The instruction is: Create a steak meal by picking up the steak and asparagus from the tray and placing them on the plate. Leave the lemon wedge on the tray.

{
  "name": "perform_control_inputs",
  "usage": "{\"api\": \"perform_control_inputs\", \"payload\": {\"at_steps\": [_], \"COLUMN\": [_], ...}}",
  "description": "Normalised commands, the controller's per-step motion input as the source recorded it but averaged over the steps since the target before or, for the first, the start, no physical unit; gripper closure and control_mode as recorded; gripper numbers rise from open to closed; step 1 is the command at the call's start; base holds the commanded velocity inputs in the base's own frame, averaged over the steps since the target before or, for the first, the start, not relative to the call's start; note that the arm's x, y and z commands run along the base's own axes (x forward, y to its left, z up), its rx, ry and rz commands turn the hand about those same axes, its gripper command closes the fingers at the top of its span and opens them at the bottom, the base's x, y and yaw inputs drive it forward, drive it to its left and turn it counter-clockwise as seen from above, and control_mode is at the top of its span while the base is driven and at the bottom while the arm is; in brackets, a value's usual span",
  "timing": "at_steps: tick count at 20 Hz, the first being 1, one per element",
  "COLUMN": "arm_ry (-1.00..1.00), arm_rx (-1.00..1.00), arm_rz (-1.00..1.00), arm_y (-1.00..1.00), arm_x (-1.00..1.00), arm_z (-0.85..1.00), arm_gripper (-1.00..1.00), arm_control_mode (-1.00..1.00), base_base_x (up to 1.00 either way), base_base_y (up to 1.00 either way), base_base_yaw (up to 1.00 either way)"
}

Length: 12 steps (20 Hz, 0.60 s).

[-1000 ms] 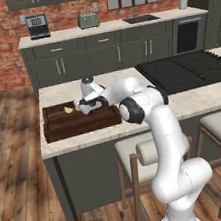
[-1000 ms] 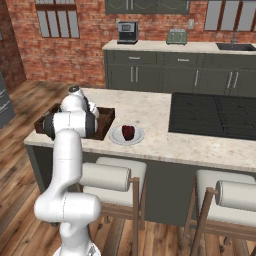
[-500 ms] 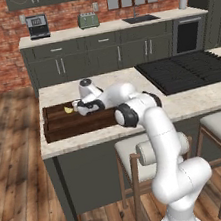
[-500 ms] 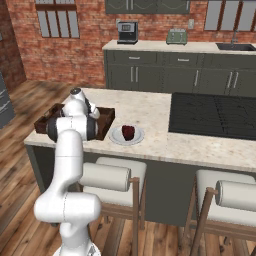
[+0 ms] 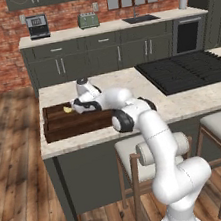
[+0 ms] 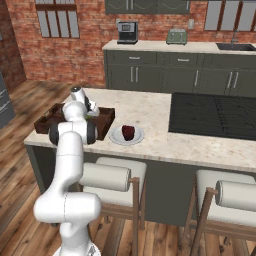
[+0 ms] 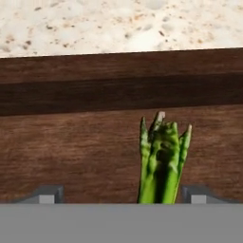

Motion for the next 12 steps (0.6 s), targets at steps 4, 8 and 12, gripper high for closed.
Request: {"api": "perform_control_inputs", "payload": {"at_steps": [4, 8, 12], "arm_ry": [0.06, 0.01, 0.00], "arm_rx": [0.00, 0.00, 0.00], "arm_rz": [-0.04, -0.07, -0.09], "arm_y": [-0.07, -0.20, -0.37], "arm_x": [-0.13, -0.30, -0.46], "arm_z": [-0.58, -0.64, -0.53], "arm_gripper": [1.00, 1.00, 1.00], "arm_control_mode": [-1.00, -1.00, -1.00], "base_base_x": [0.00, 0.00, 0.00], "base_base_y": [0.00, 0.00, 0.00], "base_base_yaw": [0.00, 0.00, 0.00]}}
